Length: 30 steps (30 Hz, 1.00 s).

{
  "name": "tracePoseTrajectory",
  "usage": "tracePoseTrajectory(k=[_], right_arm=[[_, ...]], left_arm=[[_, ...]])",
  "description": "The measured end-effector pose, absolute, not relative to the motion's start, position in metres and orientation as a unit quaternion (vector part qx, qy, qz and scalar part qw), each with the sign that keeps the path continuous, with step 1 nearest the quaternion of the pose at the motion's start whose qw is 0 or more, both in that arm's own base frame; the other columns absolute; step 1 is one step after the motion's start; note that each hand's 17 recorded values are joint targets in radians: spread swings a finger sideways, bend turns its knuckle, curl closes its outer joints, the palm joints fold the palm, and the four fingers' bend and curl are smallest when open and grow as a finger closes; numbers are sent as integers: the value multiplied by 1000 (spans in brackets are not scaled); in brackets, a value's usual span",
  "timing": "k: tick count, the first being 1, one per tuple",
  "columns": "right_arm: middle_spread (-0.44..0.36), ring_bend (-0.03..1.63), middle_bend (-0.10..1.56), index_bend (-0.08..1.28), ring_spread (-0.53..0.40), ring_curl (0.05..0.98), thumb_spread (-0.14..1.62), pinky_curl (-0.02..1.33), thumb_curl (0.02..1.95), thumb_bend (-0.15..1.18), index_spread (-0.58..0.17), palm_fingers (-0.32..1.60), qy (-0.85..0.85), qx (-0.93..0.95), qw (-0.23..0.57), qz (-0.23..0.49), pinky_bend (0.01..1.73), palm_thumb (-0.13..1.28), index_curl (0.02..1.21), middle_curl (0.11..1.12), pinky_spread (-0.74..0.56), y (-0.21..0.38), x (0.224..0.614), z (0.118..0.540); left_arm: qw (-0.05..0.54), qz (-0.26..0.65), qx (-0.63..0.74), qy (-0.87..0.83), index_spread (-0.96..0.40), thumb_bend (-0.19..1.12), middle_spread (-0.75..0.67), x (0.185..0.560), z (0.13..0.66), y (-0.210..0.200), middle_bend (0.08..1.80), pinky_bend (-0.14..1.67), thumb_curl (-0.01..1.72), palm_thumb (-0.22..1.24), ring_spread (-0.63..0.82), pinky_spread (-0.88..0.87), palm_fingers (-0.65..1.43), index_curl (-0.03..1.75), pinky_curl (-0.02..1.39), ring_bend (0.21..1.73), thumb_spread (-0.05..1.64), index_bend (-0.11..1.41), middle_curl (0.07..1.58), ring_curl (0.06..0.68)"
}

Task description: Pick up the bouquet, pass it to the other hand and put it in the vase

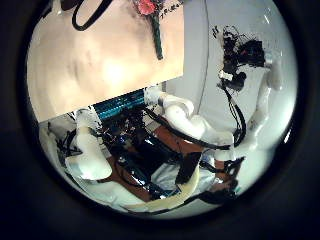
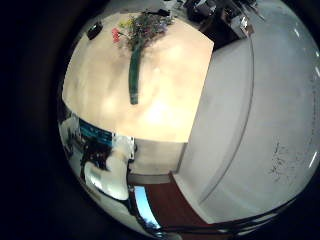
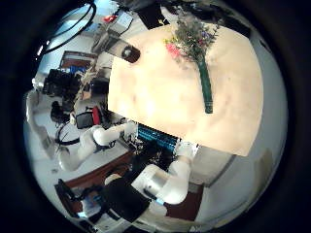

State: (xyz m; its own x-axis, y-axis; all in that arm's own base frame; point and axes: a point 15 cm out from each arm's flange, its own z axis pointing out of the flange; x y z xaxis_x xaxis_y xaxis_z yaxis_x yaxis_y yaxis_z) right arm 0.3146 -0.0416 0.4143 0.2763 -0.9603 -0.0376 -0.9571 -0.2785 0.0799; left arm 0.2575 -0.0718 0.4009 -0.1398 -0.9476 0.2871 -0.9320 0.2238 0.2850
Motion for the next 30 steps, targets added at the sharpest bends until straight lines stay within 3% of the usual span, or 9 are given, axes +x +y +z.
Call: tracePoseTrajectory(k=[13, 20, 24, 30], right_arm=[[-6, 584, 243, 160, 100, 186, 1156, 214, 245, -22, -349, 214, -598, 801, 14, -29, 560, -7, 290, 340, 380, -44, 317, 445], [7, 620, 278, 155, 94, 188, 1165, 209, 239, -25, -320, 320, -608, 790, 35, -69, 564, -14, 281, 347, 378, -41, 302, 436], [-3, 688, 316, 166, 43, 198, 1164, 204, 237, -22, -289, 437, -642, 760, 52, -82, 591, -7, 277, 355, 331, -44, 302, 428], [0, 804, 333, 173, -26, 222, 1165, 188, 273, -4, -245, 529, -717, 683, 82, -114, 606, 121, 292, 360, 261, -91, 306, 398]], left_arm=[[207, -3, 621, -756, 33, -85, 483, 262, 405, -71, 163, 261, 164, -107, 637, 702, -70, 310, 159, 353, 852, 168, 213, 214], [210, -12, 593, -777, 34, -80, 478, 259, 398, -72, 164, 257, 161, -99, 640, 702, -59, 312, 159, 348, 860, 171, 208, 216], [197, -30, 570, -797, 42, -29, 476, 258, 400, -69, 169, 254, 182, -15, 638, 701, -46, 318, 158, 338, 927, 179, 211, 215], [192, -29, 535, -822, 54, -11, 479, 263, 392, -68, 173, 244, 222, 56, 648, 700, -33, 331, 156, 325, 1039, 185, 217, 212]])
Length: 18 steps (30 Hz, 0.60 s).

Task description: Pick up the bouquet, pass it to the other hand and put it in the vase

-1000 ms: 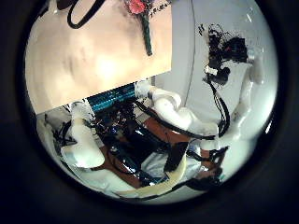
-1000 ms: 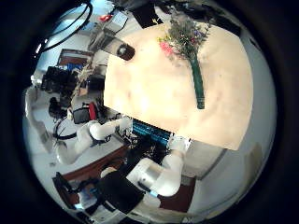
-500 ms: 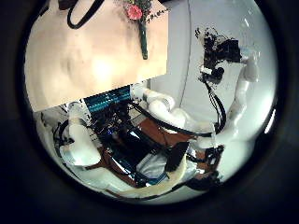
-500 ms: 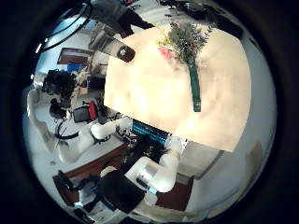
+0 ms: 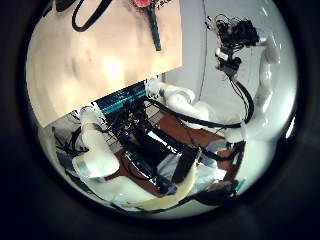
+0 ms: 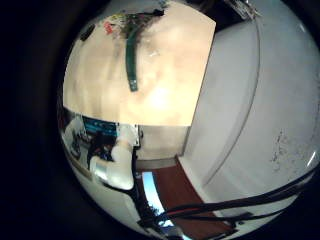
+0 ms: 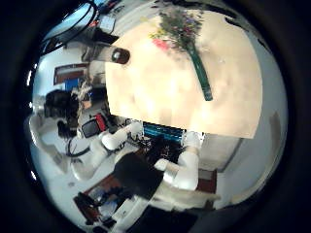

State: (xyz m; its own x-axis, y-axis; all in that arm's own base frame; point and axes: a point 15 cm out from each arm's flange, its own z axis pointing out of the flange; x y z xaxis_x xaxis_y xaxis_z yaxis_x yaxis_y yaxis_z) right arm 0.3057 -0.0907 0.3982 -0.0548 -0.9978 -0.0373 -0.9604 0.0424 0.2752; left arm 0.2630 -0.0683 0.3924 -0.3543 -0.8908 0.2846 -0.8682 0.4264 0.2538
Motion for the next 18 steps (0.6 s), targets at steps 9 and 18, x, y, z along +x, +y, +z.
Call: tracePoseTrajectory(k=[9, 18], right_arm=[[-4, 881, 360, 183, -105, 240, 1127, 156, 306, -17, -220, 571, -786, 593, 94, -146, 651, 208, 321, 377, 149, -109, 328, 324], [-6, 942, 417, 181, -143, 259, 1094, 119, 320, -22, -210, 587, -807, 559, 93, -166, 709, 233, 345, 409, 95, -87, 322, 215]], left_arm=[[198, -29, 499, -843, 66, -20, 480, 266, 382, -63, 175, 242, 248, 70, 654, 699, -22, 344, 158, 321, 1092, 187, 223, 213], [207, -34, 490, -846, 77, -20, 480, 268, 373, -61, 173, 235, 258, 71, 655, 699, -15, 359, 157, 317, 1110, 194, 226, 217]])
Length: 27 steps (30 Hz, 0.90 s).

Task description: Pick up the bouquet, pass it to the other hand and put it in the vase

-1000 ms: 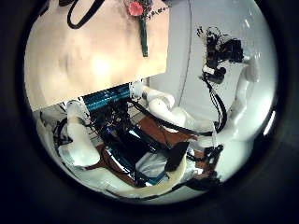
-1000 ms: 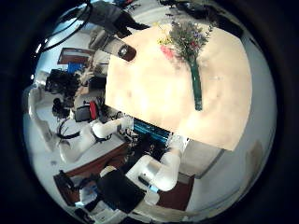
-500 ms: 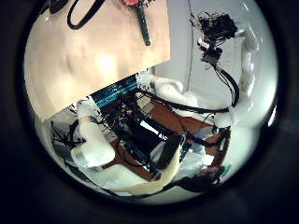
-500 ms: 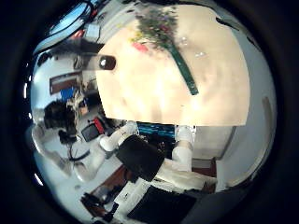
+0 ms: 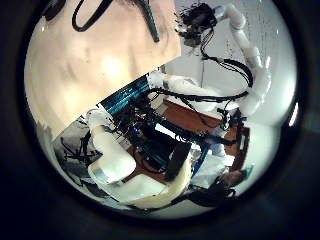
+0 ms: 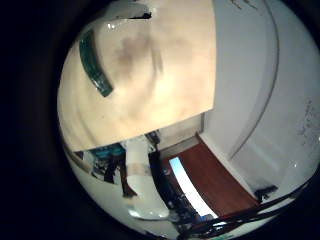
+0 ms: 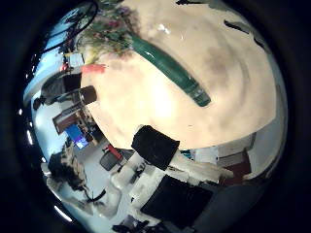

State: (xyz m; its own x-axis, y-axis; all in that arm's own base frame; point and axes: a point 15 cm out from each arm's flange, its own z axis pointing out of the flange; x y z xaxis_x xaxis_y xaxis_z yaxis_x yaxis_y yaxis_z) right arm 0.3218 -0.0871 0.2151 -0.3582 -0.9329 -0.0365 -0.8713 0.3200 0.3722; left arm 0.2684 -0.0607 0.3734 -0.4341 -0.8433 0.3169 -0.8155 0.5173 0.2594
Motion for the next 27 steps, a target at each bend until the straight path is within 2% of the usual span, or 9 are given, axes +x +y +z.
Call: tracePoseTrajectory(k=[16, 27], right_arm=[[-26, 998, 483, 200, -160, 286, 1079, 35, 335, -24, -202, 577, -813, 546, 109, -174, 778, 273, 408, 459, 57, -84, 341, 145], [-32, 1030, 519, 205, -170, 303, 1070, -10, 342, -22, -214, 583, -807, 555, 113, -166, 802, 310, 456, 491, 53, -77, 350, 129]], left_arm=[[217, -41, 488, -845, 83, -21, 480, 271, 363, -64, 172, 227, 261, 76, 655, 699, -10, 377, 158, 312, 1115, 196, 226, 220], [215, -42, 491, -843, 85, -20, 480, 272, 364, -62, 173, 224, 258, 81, 655, 699, -8, 383, 159, 309, 1133, 196, 229, 221]])
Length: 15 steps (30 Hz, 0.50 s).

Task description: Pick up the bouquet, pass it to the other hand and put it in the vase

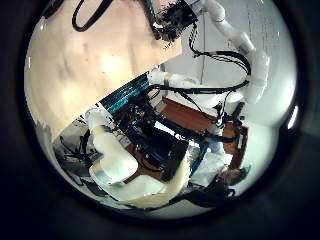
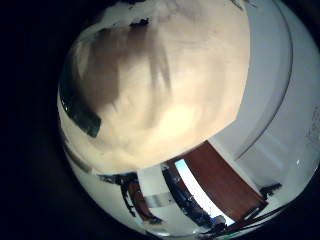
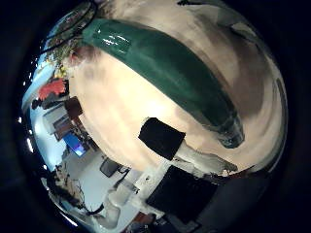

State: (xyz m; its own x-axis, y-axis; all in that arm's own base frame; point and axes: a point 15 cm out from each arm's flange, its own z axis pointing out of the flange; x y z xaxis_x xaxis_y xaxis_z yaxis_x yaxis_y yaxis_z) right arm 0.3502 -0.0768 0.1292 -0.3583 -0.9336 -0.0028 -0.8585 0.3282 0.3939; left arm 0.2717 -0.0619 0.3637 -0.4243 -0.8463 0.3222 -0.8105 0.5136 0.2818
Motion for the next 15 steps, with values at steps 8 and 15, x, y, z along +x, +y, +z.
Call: tracePoseTrajectory(k=[8, 15], right_arm=[[-47, 1049, 548, 212, -183, 317, 1063, -11, 346, -26, -230, 585, -803, 561, 117, -164, 805, 321, 488, 515, 52, -70, 353, 123], [-71, 1083, 591, 239, -208, 334, 1055, -13, 356, -14, -257, 626, -803, 567, 107, -148, 788, 368, 521, 544, 39, -67, 364, 121]], left_arm=[[219, -45, 492, -841, 86, -20, 480, 270, 362, -62, 172, 222, 256, 82, 655, 700, -7, 388, 160, 308, 1134, 196, 229, 221], [220, -45, 493, -841, 88, -20, 480, 270, 361, -62, 172, 221, 256, 82, 655, 700, -8, 390, 161, 307, 1134, 196, 230, 222]])
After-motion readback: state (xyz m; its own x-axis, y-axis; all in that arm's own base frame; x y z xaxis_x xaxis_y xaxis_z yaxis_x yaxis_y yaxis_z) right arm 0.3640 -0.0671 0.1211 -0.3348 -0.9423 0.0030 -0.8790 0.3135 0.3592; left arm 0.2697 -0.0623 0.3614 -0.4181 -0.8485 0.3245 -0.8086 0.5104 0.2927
